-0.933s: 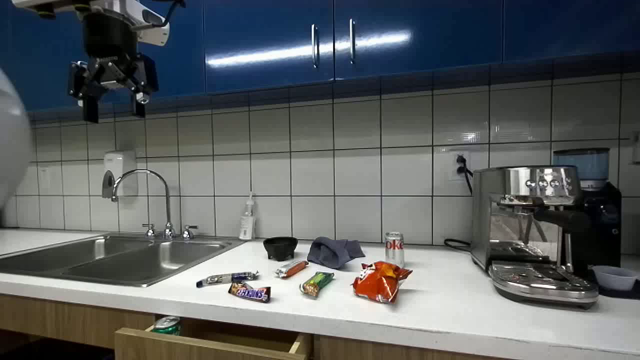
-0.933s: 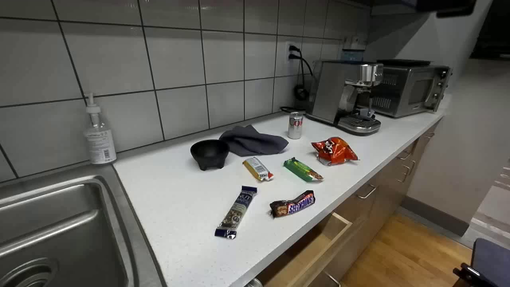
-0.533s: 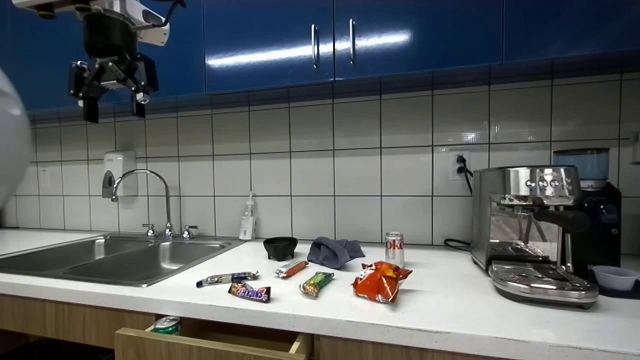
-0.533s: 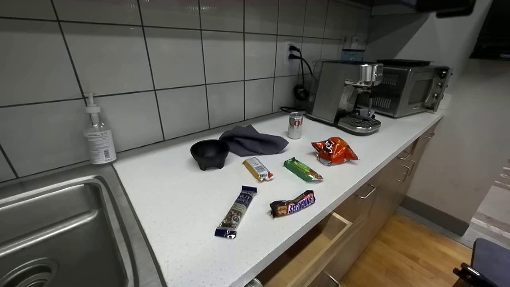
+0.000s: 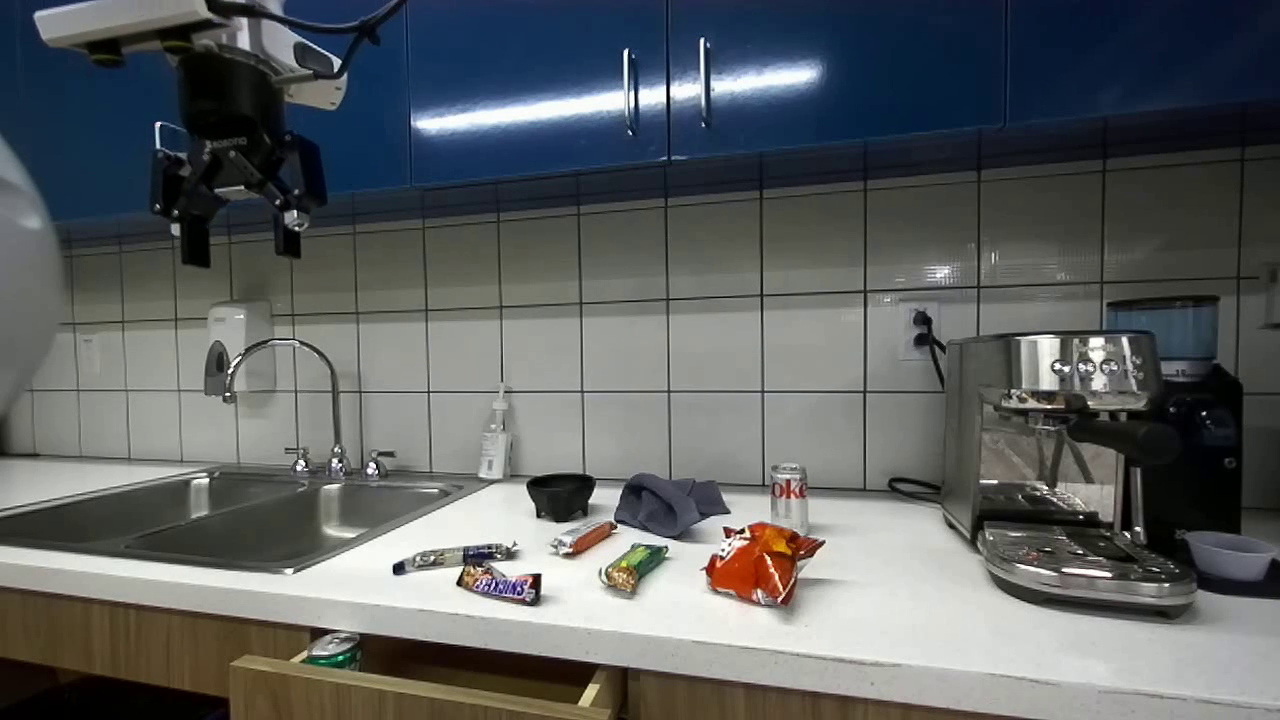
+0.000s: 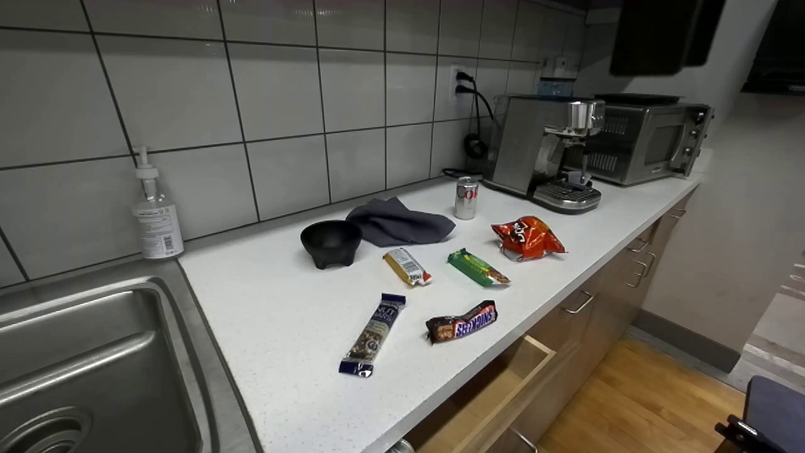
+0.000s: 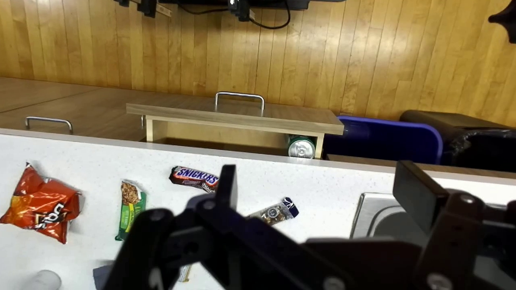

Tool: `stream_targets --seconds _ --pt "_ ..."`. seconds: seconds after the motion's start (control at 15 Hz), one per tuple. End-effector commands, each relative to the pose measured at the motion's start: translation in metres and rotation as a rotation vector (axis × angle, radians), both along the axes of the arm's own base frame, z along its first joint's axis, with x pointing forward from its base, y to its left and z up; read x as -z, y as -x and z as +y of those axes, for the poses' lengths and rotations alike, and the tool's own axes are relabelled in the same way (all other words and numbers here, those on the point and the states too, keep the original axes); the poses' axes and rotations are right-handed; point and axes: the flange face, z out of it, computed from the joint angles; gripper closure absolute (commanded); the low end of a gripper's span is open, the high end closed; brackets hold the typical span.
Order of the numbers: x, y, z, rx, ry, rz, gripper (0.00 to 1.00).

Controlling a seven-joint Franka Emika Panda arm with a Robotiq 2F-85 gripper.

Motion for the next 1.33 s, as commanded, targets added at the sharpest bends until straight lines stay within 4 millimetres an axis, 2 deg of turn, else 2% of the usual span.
stream_targets --seconds 0.0,0.93,1.27 --pt "0.014 0.0 -0.005 -0.004 -0.018 -0.044 0.0" --pt "0.093 -0.013 -0.033 0.051 -0.059 -0.08 0.0" --pt "0.132 -0.01 -0.042 0.061 -0.06 -0.079 0.0"
